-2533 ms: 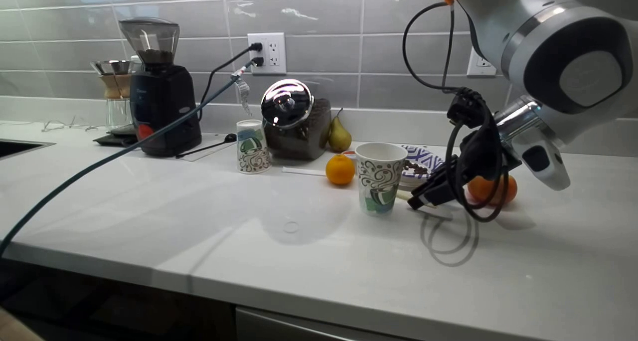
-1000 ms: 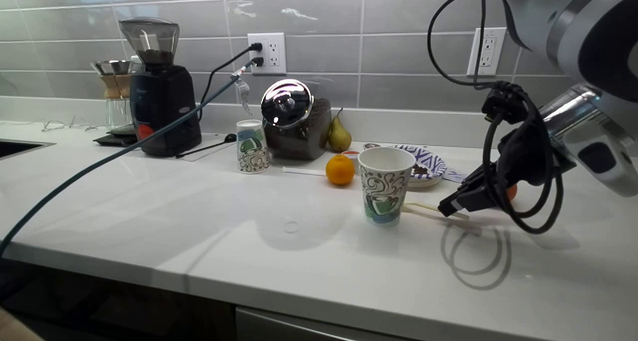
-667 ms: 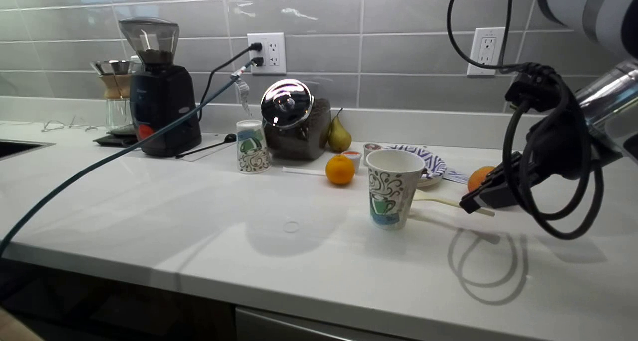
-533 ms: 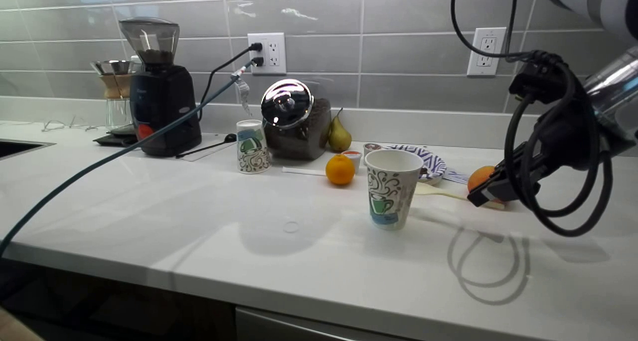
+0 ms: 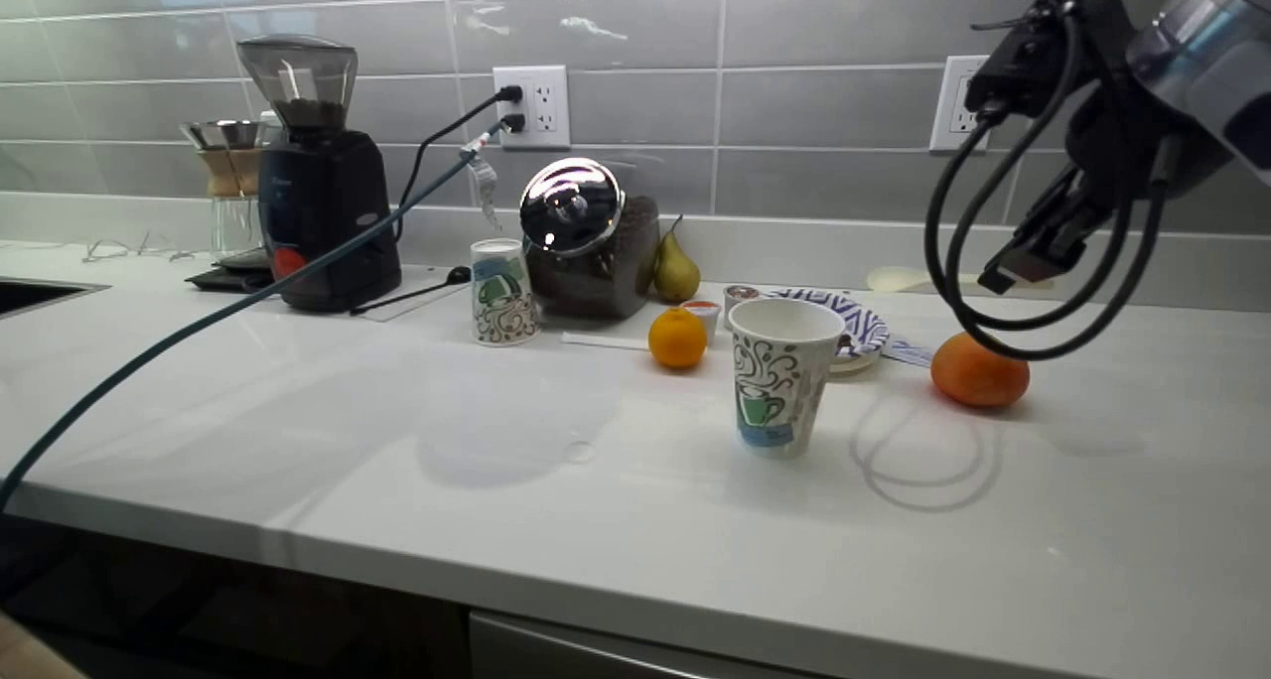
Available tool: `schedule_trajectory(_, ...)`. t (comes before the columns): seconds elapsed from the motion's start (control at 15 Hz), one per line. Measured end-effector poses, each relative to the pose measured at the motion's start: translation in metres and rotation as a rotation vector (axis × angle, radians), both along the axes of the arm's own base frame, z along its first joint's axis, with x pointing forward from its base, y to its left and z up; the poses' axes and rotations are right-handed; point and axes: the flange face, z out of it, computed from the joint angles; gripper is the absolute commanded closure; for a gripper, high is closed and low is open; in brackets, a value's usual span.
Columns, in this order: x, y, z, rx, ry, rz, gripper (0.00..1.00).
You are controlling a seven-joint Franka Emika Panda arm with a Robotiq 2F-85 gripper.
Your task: Pick up the spoon from the counter and scoop some of the contents in the bowl, then pour them in the cup
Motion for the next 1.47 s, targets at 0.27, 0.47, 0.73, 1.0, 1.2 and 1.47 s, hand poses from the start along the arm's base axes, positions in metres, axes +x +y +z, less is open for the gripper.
schedule_trajectory(0.27,0.004,0.003,-0.002,-0.008,0.003,0.000,0.96)
schedule_trajectory(0.47,0.000,0.000,-0.003,-0.009,0.006,-0.005,0.96)
schedule_trajectory(0.73,0.022,0.018,-0.011,-0.013,0.001,0.046,0.96)
schedule_trajectory(1.0,0.050,0.033,-0.019,-0.035,-0.004,0.089,0.96)
schedule_trajectory(1.2,0.063,0.035,-0.029,-0.062,0.000,0.094,0.96)
schedule_trajectory(1.47,0.074,0.033,-0.044,-0.108,0.009,0.081,0.96)
